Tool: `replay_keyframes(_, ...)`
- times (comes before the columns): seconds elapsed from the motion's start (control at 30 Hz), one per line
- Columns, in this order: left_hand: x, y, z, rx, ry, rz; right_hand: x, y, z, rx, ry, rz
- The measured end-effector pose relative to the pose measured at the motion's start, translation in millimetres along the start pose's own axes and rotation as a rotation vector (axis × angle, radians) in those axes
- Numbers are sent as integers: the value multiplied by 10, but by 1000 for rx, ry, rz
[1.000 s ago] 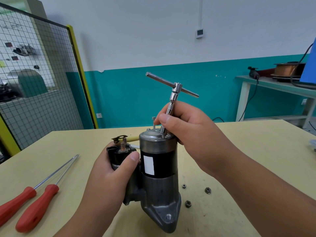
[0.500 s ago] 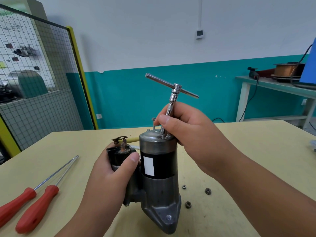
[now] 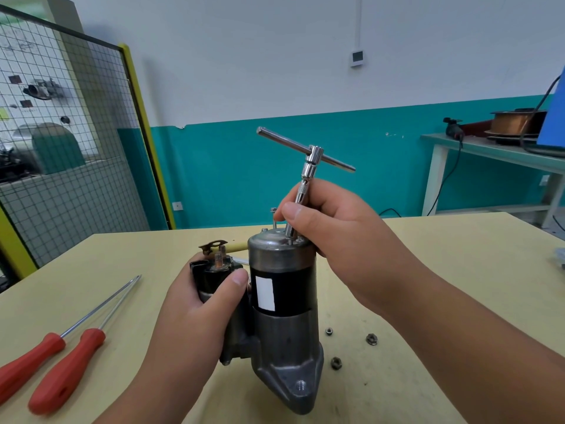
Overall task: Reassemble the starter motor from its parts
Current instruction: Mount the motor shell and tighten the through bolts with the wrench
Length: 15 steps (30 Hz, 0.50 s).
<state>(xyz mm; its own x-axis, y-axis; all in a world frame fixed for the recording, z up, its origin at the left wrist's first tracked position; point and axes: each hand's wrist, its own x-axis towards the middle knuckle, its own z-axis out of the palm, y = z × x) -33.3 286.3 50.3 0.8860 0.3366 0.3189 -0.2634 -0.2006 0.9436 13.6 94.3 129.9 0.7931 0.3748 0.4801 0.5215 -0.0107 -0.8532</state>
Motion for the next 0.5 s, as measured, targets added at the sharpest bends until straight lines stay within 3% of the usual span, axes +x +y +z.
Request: replay_keyframes(0.5, 17, -15, 3, -22, 1, -33, 13, 39, 27, -32, 27, -9)
